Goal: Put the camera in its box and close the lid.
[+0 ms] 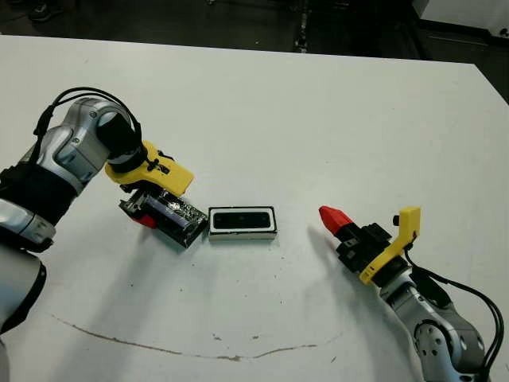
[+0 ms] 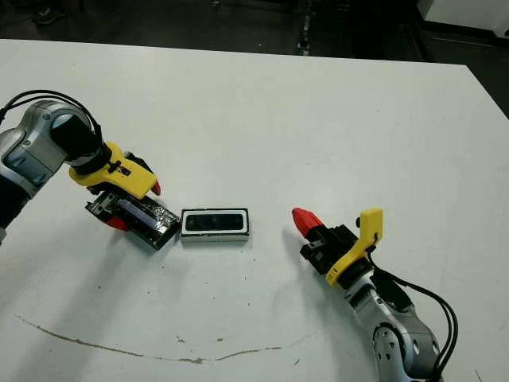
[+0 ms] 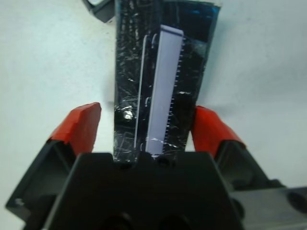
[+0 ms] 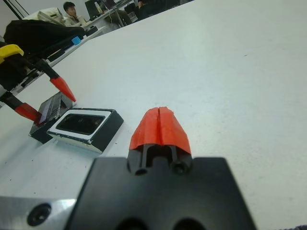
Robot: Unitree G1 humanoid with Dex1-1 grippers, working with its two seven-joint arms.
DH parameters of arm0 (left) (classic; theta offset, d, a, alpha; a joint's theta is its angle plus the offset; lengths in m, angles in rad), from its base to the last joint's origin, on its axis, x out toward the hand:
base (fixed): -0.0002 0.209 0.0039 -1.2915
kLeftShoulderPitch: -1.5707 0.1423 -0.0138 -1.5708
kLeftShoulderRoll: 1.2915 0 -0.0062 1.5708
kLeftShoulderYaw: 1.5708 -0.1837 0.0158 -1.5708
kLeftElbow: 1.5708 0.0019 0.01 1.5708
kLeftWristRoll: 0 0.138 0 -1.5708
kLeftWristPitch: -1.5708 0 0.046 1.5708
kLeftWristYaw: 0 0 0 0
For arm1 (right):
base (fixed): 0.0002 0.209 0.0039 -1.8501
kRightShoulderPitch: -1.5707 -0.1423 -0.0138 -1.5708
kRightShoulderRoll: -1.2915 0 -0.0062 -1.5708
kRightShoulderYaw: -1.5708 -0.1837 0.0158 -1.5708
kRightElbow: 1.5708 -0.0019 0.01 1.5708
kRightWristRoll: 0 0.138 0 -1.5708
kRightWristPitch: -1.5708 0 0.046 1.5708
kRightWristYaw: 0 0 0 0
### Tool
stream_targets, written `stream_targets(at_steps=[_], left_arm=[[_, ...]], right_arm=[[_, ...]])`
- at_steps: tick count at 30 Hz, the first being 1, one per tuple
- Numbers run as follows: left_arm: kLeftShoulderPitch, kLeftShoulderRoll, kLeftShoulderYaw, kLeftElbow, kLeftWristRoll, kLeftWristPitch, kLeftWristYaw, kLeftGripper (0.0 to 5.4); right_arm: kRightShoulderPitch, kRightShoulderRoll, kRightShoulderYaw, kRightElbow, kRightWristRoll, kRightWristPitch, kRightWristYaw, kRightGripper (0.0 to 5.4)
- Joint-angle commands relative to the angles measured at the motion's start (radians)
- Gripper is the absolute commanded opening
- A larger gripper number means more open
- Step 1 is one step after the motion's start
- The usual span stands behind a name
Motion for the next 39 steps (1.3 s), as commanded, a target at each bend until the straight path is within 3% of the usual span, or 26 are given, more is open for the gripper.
stream_targets(at_steps=[1,4,11,20,24,27,31,39], left_arm=[[-0.005,0.020,-0.149,0.021,-0.022,0.024,-0.003,3.55],[-0.022,0.044,-0.199,0.002,-0.066,-0.006,-0.003,3.17],[-0.059,0.074,-0.312,-0.029,-0.133,0.018,-0.003,3.16],[-0.090,0.123,-0.363,-0.073,-0.144,0.008,-0.003,3.16],[-0.079,0.146,-0.307,-0.044,-0.171,0.067,-0.003,3.16],[-0.067,0.151,-0.202,0.027,-0.213,0.085,-0.003,3.16],[-0.062,0.153,-0.121,0.101,-0.315,0.171,-0.003,3.16],[-0.061,0.175,-0.105,0.072,-0.508,0.362,-0.003,3.16]], right_arm=[[0.008,-0.007,-0.007,-0.002,0.004,0.007,-0.004,0.00],[0.009,-0.006,-0.005,-0.001,0.001,0.001,-0.003,0.00],[0.011,-0.006,-0.004,-0.006,0.000,0.008,-0.011,0.00],[0.010,-0.007,-0.004,0.008,-0.007,-0.009,0.002,0.00],[0.009,-0.009,-0.005,0.015,-0.006,-0.012,0.010,0.00],[0.008,-0.007,-0.004,0.010,-0.006,-0.004,0.002,0.00],[0.009,-0.004,-0.003,0.011,-0.003,-0.005,0.004,0.00],[0.008,-0.003,0.001,0.009,-0.009,-0.007,0.002,0.00]])
